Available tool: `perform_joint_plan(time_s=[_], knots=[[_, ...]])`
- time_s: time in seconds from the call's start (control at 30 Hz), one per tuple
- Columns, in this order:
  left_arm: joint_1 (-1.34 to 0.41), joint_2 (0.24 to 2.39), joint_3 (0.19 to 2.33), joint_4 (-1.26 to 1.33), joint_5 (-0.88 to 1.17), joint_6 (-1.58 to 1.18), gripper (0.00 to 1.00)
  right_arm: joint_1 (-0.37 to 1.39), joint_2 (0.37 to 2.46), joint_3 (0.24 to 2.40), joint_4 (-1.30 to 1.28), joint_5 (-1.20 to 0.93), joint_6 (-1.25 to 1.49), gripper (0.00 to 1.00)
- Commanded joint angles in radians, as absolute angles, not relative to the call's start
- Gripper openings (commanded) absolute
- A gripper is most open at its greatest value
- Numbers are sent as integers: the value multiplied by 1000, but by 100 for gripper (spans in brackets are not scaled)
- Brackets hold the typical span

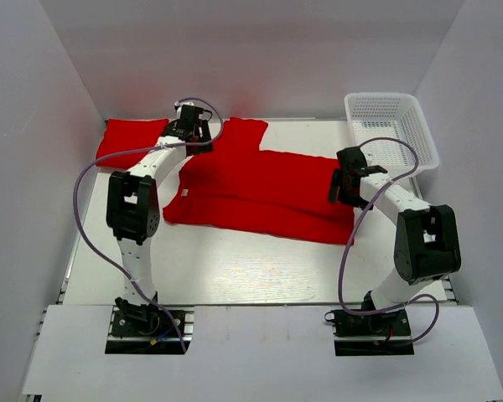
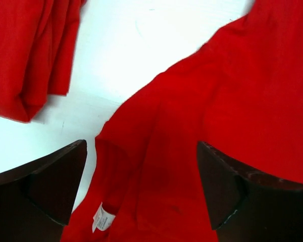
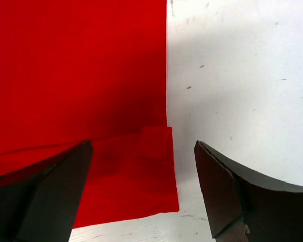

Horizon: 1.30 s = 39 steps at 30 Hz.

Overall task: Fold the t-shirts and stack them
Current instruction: Fold the flattened tshirt in 1/3 of the way

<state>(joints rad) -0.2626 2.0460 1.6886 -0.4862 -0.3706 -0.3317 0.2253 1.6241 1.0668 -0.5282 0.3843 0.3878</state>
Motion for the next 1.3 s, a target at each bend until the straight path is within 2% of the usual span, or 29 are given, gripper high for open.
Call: perform_joint_plan(time_s=[0.0, 0.17, 0.37, 0.43, 0.57, 0.67, 0.97, 1.27], knots=[[-255, 2058, 1860, -633, -370, -325, 100, 222, 1600, 1150, -581, 413, 387, 90], [-255, 1984, 1839, -669, -344, -325, 100, 225, 1482, 1124, -615, 364, 380, 90], [-276, 1755, 1544, -626, -221, -345, 100, 235, 1359, 1043, -606, 189, 312, 90], [-276, 1668, 1404, -586, -123, -368, 100, 236, 1348, 996, -578, 112, 292, 90], [-276, 1543, 1122, -433, -6, -390, 100, 250, 1377, 936, -502, -62, 291, 90], [-276, 1523, 1028, -362, 28, -400, 100, 261, 1443, 925, -440, -95, 281, 90], [-258, 1666, 999, -344, -14, -431, 100, 265, 1597, 959, -319, -106, 317, 90], [-213, 1692, 985, -388, -115, -463, 100, 258, 1677, 1040, -345, 143, 379, 90]])
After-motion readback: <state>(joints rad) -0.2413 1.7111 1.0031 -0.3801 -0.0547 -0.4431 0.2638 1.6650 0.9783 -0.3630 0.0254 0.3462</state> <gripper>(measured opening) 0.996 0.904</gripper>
